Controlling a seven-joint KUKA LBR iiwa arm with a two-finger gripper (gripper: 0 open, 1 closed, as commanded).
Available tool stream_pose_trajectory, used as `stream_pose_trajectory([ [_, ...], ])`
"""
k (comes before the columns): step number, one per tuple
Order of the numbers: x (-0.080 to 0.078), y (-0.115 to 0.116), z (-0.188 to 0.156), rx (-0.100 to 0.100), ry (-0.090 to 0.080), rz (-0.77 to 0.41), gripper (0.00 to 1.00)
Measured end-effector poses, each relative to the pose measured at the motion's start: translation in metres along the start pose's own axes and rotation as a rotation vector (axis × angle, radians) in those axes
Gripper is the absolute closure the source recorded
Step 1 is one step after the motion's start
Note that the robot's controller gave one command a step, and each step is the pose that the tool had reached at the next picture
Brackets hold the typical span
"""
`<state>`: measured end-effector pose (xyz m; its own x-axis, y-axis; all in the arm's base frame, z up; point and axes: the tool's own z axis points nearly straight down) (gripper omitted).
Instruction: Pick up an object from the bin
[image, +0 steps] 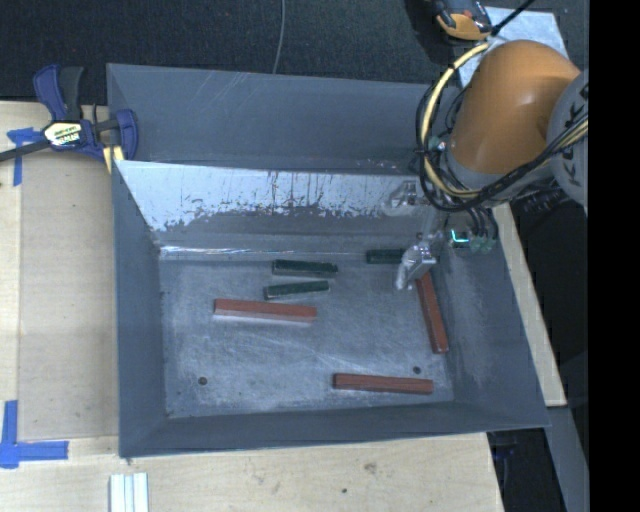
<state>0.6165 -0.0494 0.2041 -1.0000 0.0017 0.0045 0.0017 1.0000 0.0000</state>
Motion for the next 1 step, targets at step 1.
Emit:
stream_pose_trajectory([
  [1,-0.0016,0.0001,-0.0048,0.001,-0.008,-0.001,0.00],
])
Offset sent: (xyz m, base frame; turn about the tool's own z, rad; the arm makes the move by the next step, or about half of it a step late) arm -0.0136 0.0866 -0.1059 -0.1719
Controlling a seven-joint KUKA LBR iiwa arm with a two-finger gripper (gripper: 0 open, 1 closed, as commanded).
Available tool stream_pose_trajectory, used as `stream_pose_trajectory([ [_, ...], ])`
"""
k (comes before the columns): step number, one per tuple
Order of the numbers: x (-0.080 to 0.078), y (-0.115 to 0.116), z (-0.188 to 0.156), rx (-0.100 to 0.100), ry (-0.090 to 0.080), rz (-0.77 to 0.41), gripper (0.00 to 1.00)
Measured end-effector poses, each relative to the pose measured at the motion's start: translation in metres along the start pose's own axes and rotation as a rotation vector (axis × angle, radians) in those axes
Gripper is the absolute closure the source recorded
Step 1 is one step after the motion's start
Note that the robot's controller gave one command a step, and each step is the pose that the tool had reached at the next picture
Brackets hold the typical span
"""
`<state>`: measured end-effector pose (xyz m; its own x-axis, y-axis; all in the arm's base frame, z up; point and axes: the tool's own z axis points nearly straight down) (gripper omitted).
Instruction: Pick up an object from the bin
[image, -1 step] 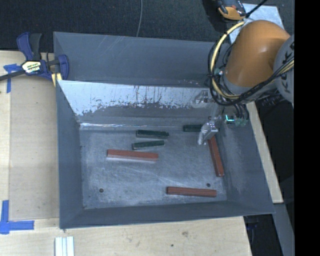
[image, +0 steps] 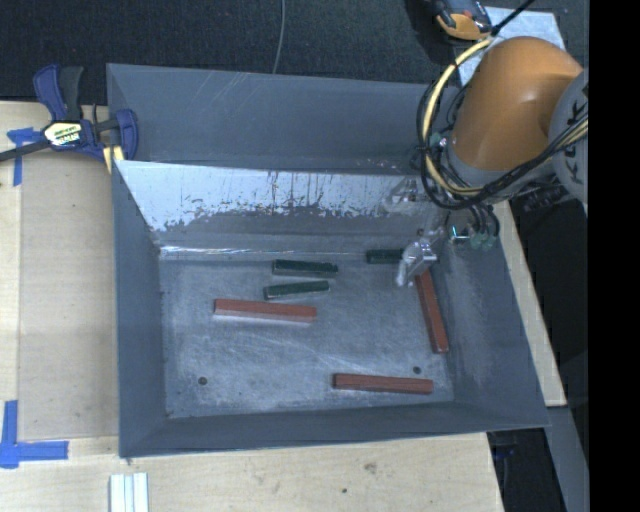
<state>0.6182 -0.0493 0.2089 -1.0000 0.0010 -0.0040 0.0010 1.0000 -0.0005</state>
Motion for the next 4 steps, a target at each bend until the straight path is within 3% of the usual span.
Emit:
stream_pose_trajectory([
  [1,0.006,0.037,0.048,0.001,-0.004,-0.073,0.00],
  [2,-0.003,0.055,0.127,-0.001,0.000,-0.031,1.00],
  [3,-0.003,0.055,0.127,-0.001,0.000,-0.032,1.00],
  [4,0.005,0.040,-0.008,0.000,0.000,-0.045,1.00],
])
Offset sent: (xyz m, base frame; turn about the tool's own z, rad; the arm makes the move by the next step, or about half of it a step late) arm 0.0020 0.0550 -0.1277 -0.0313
